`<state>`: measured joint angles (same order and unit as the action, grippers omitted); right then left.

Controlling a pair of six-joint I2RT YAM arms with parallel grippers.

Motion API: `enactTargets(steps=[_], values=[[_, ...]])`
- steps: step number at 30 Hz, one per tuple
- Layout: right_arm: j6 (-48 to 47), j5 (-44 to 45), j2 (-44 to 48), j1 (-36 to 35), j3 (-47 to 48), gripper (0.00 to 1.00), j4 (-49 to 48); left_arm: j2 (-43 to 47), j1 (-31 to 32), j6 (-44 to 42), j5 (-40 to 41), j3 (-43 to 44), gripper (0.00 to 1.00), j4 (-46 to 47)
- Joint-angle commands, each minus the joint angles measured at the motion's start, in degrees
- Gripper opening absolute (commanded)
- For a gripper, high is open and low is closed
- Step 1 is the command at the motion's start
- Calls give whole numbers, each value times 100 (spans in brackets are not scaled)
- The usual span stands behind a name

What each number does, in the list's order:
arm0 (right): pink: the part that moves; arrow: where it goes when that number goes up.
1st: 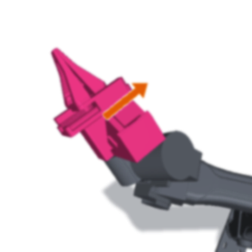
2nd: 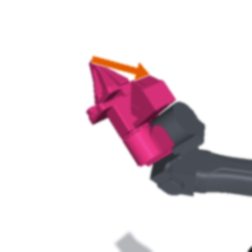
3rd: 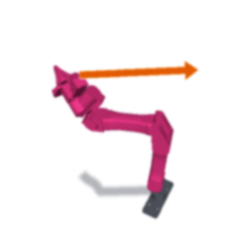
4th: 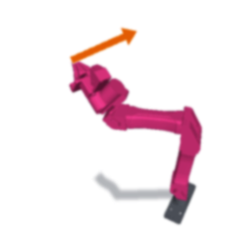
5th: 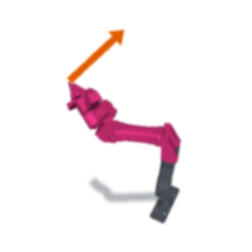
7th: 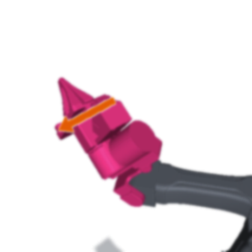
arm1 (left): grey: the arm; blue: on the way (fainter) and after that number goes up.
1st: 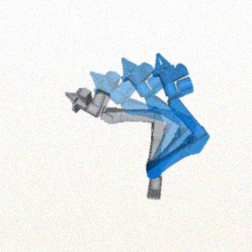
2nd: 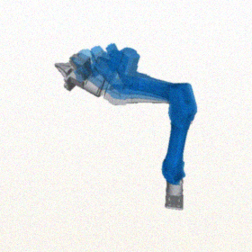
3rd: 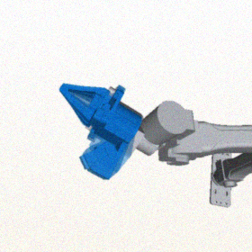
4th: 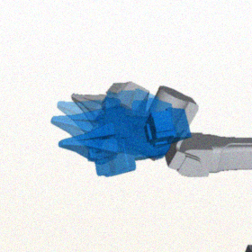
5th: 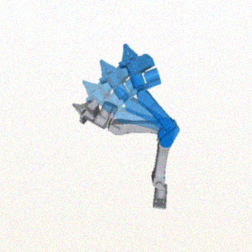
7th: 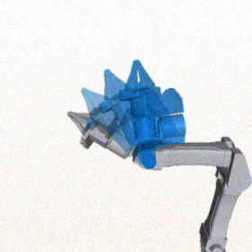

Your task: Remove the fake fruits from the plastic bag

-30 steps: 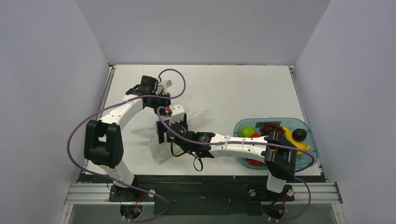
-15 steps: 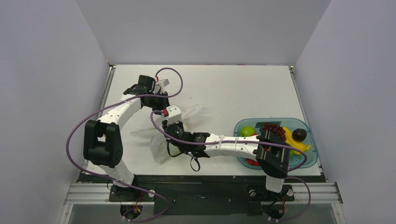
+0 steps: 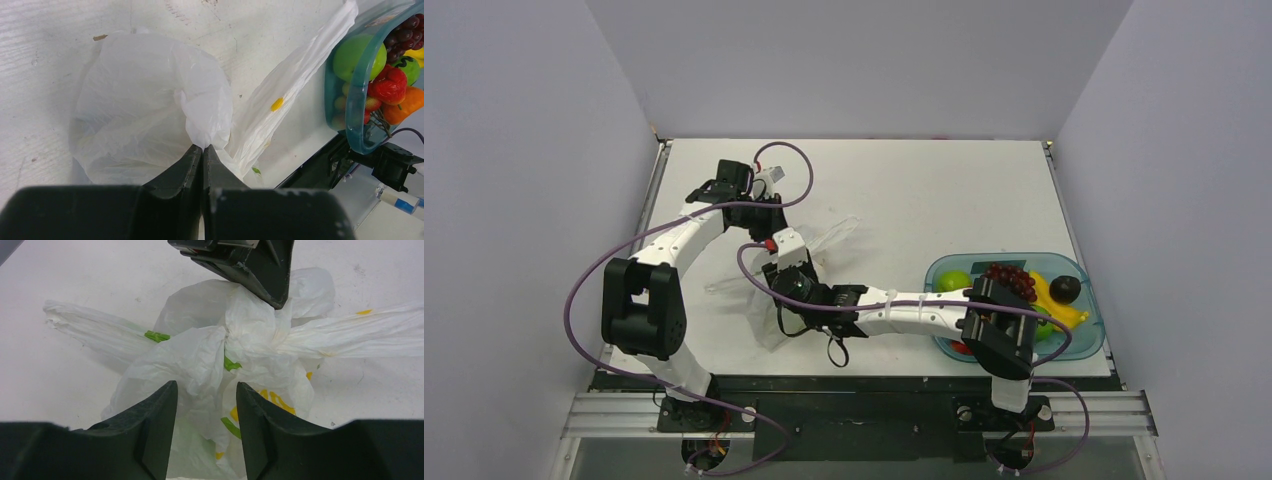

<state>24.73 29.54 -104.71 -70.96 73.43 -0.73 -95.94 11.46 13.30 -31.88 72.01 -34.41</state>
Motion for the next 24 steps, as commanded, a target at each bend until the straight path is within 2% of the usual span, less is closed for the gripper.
enactTargets(steps=[1,7,10,16,24], values=[[-38,-89,-176,26,426,44,-83,156,-37,48,-240,35,0,277],[-111,-225,-250,41,509,54,-181,144,-37,63,-268,37,0,296],[-120,-233,-306,75,547,53,-186,153,-38,61,-277,35,0,312],[-108,-245,-395,127,513,37,-160,159,-42,58,-249,24,0,312],[-159,-568,-217,109,160,6,-200,217,-88,76,75,38,0,294]])
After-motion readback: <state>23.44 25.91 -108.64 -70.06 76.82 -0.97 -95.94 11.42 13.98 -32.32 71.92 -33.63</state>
